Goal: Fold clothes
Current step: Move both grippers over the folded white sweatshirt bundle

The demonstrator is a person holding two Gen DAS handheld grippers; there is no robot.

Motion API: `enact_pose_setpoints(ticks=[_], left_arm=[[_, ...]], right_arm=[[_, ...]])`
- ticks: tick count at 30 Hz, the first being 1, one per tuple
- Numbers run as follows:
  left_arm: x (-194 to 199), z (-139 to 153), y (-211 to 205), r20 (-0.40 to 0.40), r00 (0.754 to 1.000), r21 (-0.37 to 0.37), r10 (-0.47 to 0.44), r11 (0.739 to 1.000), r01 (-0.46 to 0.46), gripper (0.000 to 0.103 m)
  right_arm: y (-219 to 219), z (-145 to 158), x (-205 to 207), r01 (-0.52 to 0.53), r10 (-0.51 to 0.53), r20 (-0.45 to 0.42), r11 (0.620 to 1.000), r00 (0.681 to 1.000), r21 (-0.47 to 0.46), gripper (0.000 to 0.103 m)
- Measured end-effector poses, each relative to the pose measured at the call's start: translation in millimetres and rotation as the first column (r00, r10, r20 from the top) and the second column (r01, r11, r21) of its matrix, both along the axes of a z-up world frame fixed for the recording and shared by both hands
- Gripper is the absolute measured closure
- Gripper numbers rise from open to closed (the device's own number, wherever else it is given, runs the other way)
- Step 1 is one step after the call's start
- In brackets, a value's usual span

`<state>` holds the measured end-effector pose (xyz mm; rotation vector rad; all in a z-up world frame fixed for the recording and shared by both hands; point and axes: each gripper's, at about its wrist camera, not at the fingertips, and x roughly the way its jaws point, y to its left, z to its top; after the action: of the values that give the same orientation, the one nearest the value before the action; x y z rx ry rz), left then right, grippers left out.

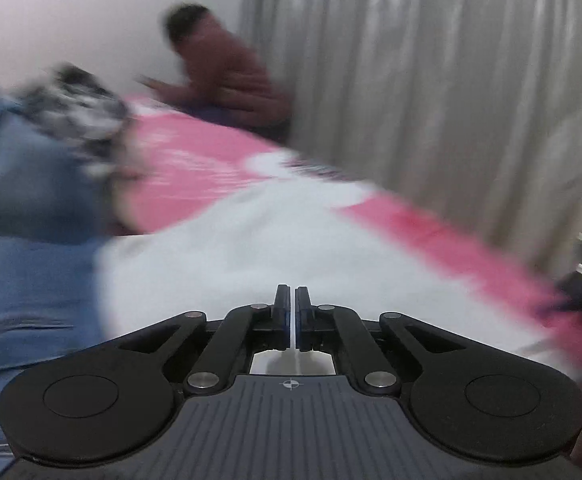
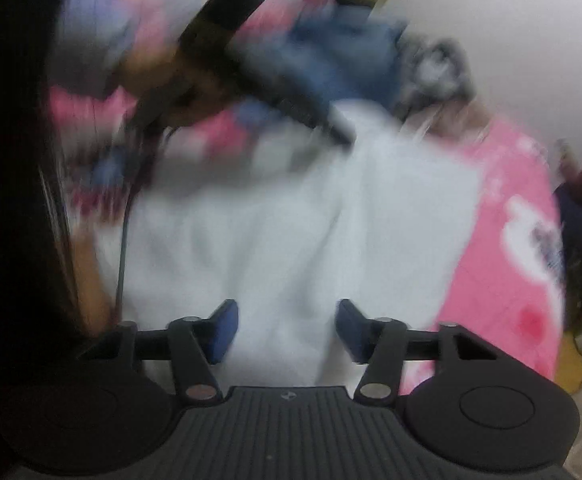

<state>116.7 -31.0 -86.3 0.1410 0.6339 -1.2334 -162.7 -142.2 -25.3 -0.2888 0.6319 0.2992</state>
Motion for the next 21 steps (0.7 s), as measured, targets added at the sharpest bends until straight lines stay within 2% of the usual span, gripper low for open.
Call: enact_pose_setpoints(ticks=[1,2,4,6,7,8,10,13,14,16,18,19,20,21], left_arm=[[1,-1,-10,-0.054,0.997,-0.03,-0.064,0.998,0.062,0.102],[2,-6,-22,-0.094,0.985,-0.083,-0.148,0.987,0.14,0.102],[-3,-17,-37,-0.112,0.966,-0.139,-0.233,0.966,0.216,0.1],[-1,-30,-52,-0.139,0.944,-0.136,-0.3,0.95,0.282,0.101],[6,-37,-60,-0.189,0.921,-0.119,-0.341,0.939,0.324,0.101],[11,-46,-70,-0.227,0.907,-0.092,-0.356,0.935,0.344,0.102],[16,-57,-81,-0.2,0.926,-0.059,-0.319,0.948,0.313,0.101],[37,-64,-93,-0.222,0.935,-0.078,-0.277,0.961,0.267,0.099],[47,-63,-98,-0.197,0.948,-0.08,-0.248,0.968,0.237,0.099],[55,-57,-98,-0.089,0.992,-0.053,-0.094,0.995,0.09,0.099],[86,-61,-105,-0.2,0.977,-0.072,-0.07,0.996,0.056,0.098],[93,-59,-107,-0.194,0.98,-0.069,-0.047,0.997,0.034,0.098],[91,-52,-109,-0.09,0.996,-0.039,0.022,0.999,-0.025,0.099],[83,-45,-106,0.022,0.992,-0.015,0.121,0.993,-0.121,0.103]], right_arm=[[-4,10,-1,0.018,-0.021,0.08,0.999,0.997,0.038,0.042],[-6,12,8,0.013,-0.017,0.078,0.998,0.997,0.055,0.041],[-6,-3,27,0.01,-0.011,0.025,0.999,1.0,0.044,0.041],[-8,-25,38,0.046,-0.044,-0.051,0.999,0.998,0.029,0.045],[-10,-37,43,0.066,-0.064,-0.091,0.998,0.994,0.022,0.045],[-15,-44,44,0.086,-0.079,-0.118,0.995,0.99,0.058,0.044],[-23,-47,40,0.12,-0.103,-0.128,0.984,0.986,0.133,0.042],[-27,-48,40,0.132,-0.108,-0.152,0.978,0.983,0.163,0.038],[-28,-48,39,0.134,-0.107,-0.155,0.976,0.982,0.171,0.036],[-31,-48,38,0.138,-0.107,-0.164,0.972,0.981,0.191,0.036],[-35,-49,37,0.148,-0.113,-0.167,0.965,0.979,0.217,0.036],[-36,-49,36,0.151,-0.115,-0.167,0.964,0.979,0.221,0.036],[-35,-49,36,0.152,-0.117,-0.166,0.964,0.979,0.219,0.036],[-33,-49,37,0.153,-0.118,-0.166,0.964,0.979,0.217,0.036]])
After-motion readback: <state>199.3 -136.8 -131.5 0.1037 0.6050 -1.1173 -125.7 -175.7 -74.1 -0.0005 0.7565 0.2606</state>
